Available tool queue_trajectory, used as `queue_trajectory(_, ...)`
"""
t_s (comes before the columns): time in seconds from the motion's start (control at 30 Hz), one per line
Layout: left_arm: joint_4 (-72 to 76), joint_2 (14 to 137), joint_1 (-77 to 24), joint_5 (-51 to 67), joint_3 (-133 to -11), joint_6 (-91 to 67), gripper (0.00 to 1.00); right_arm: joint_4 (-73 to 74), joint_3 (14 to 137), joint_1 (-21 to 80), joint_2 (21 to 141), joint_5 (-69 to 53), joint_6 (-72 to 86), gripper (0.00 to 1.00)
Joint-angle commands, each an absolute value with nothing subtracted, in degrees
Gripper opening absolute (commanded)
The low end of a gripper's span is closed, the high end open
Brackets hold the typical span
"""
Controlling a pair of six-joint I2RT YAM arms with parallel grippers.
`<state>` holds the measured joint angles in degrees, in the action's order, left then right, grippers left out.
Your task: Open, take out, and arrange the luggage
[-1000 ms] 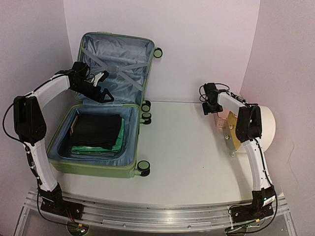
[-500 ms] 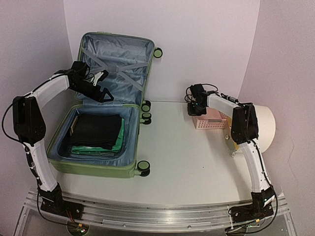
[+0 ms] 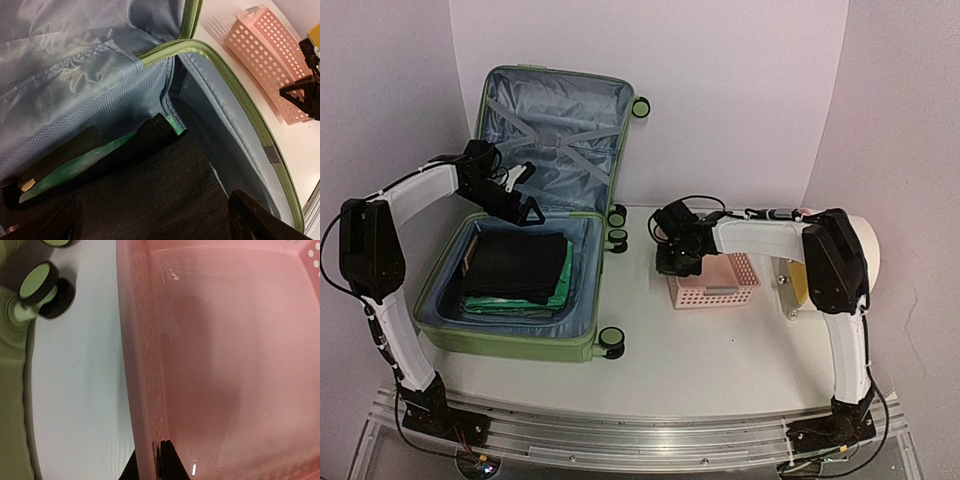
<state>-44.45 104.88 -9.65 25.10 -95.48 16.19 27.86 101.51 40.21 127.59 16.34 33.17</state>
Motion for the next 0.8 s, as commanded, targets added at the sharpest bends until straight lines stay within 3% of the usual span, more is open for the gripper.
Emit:
queue_trajectory(0.0,-43.3,100.2,-9.4,22.3,-92.9,14.1,0.99,25.5,92.2,47.6,120.3,15.1,48.2,0.11)
queue_trajectory(0.23,-42.4,97.9,-8.9,21.7,-87.8,8.4,0.97,25.6,89.2,53.7,117.7,16.2,51.8,0.23)
queue_trajectory(0.33,-40.8,95.9,-6.3,25.3,-83.3,3.2,0.96,25.6,91.0,53.7,117.3,15.3,50.2,0.49)
queue_trajectory(0.63,-39.0,91.0,3.7,26.7,-73.6,-4.7,0.84,25.5,102.5,54.0,112.6,21.8,39.5,0.60)
queue_trajectory(0.77,-38.7,90.3,4.1,25.1,-71.3,-5.7,0.81,23.1,113.0,55.0,119.0,14.0,36.6,0.63)
